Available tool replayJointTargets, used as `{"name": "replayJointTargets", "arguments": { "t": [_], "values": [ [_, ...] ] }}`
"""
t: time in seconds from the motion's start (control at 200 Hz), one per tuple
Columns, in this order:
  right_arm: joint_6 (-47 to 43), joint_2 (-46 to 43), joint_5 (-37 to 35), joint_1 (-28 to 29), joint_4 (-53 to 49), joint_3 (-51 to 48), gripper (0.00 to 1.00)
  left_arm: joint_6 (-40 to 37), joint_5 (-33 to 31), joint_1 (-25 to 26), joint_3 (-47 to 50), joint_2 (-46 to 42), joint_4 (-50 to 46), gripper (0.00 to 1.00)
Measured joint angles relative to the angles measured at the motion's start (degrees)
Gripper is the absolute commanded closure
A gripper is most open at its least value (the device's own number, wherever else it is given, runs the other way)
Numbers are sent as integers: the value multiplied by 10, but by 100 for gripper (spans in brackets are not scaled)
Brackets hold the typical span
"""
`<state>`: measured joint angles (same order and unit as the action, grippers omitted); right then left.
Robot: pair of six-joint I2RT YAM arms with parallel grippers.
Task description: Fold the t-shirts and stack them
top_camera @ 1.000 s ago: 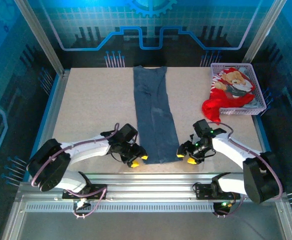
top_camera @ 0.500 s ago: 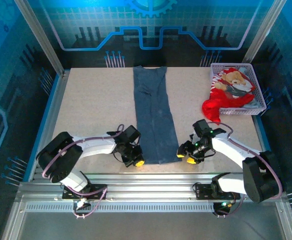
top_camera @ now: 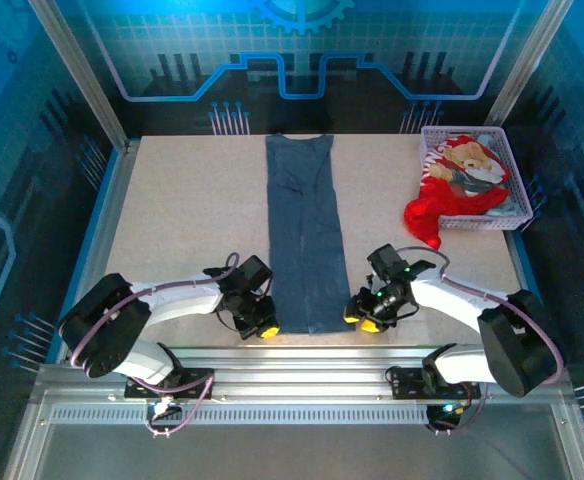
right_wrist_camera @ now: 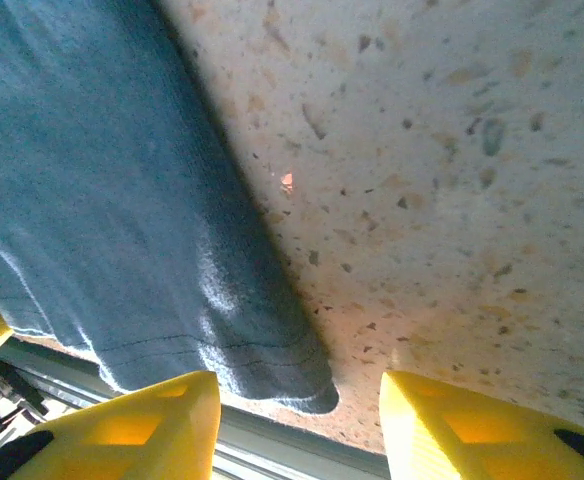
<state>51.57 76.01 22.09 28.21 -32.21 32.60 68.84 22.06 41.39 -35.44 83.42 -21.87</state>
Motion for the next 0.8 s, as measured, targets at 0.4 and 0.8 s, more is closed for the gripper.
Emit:
{"name": "replayJointTargets", "arguments": {
  "t": [0.4,0.8],
  "values": [
    [61,42,-39,36,-12,19,76,-15,3,-8,8,-7,-3,100],
    [89,49,-60,60,-22,39,65,-17,2,-10,24,-29,-8,100]
  ]
}}
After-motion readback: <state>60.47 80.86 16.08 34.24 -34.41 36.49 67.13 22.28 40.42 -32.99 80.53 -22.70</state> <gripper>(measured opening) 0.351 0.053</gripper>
